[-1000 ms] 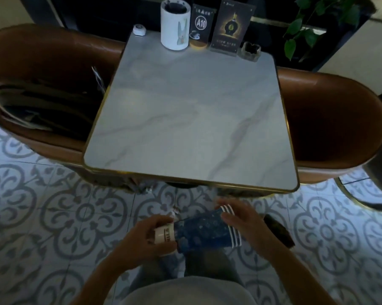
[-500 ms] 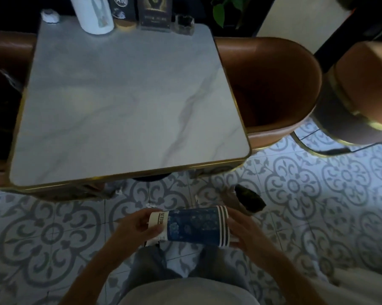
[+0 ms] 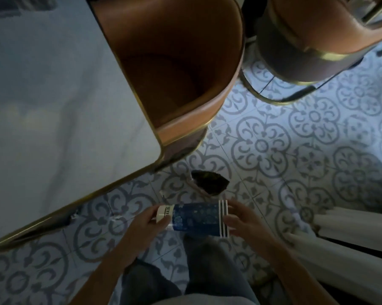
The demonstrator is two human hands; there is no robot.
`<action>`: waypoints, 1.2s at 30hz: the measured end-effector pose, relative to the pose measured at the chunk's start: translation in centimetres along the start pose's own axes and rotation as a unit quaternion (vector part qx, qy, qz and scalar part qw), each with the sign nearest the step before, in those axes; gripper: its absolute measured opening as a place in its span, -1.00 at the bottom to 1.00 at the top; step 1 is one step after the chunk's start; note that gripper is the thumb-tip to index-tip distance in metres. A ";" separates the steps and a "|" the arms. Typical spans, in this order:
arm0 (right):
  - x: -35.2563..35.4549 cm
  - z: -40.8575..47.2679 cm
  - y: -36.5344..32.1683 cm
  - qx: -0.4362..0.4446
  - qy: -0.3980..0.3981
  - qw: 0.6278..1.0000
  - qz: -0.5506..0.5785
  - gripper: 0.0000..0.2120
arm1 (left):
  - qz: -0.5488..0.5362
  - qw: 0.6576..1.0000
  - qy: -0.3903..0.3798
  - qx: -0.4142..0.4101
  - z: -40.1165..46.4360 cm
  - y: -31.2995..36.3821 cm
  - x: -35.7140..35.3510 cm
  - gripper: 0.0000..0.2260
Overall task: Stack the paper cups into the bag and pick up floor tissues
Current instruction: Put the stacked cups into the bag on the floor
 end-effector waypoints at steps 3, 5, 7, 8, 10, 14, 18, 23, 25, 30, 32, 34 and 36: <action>5.1 3.3 1.0 -0.024 0.045 0.998 0.036 -0.50 | -0.014 0.998 -0.040 0.038 5.5 1.7 -4.2 -0.86; 8.1 5.9 2.3 -0.038 0.067 0.996 0.052 -0.53 | -0.027 0.995 -0.071 0.065 9.0 2.2 -6.8 -0.85; 10.9 8.8 4.0 -0.048 0.086 0.993 0.066 -0.57 | -0.033 0.991 -0.088 0.098 12.7 2.2 -9.3 -0.81; 12.1 10.2 4.9 -0.053 0.093 0.992 0.072 -0.58 | -0.031 0.990 -0.089 0.108 14.5 2.3 -10.4 -0.77; 14.4 13.4 6.9 -0.061 0.105 0.988 0.091 -0.60 | -0.037 0.989 -0.085 0.115 18.3 2.2 -12.4 -0.76; 18.1 20.0 11.9 -0.084 0.138 0.982 0.095 -0.53 | -0.035 0.986 -0.090 0.139 25.7 0.1 -16.1 -0.81; 20.3 25.4 16.9 -0.094 0.156 0.978 0.099 -0.43 | -0.023 0.983 -0.076 0.166 31.8 -2.8 -20.0 -0.84; 22.2 30.0 21.5 -0.100 0.199 0.971 0.083 -0.43 | -0.039 0.981 -0.070 0.179 37.8 -6.5 -24.5 -0.85; 22.7 31.2 22.2 -0.092 0.224 0.968 0.065 -0.43 | -0.047 0.979 -0.074 0.184 39.8 -8.1 -26.1 -0.80; 23.0 34.0 22.5 -0.050 0.282 0.955 -0.075 -0.33 | -0.133 0.965 -0.095 0.204 42.7 -9.9 -30.2 -0.64; 22.6 35.0 22.7 -0.024 0.282 0.951 -0.124 -0.27 | -0.162 0.957 -0.106 0.216 43.0 -10.1 -31.7 -0.63; 21.9 36.0 22.7 -0.001 0.273 0.951 -0.146 -0.26 | -0.183 0.950 -0.116 0.226 43.0 -10.1 -32.6 -0.60; 21.5 36.8 23.0 0.003 0.269 0.951 -0.150 -0.22 | -0.196 0.945 -0.130 0.227 43.0 -10.2 -33.2 -0.58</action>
Point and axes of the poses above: each hand's wrist, its own z-axis towards the middle knuckle, its own x-axis out of the back of the hand, y = z × x, the point moved 6 cm from there along z, towards the middle knuckle, and after that the axes turned 11 degrees about z, right-handed, at the moved point
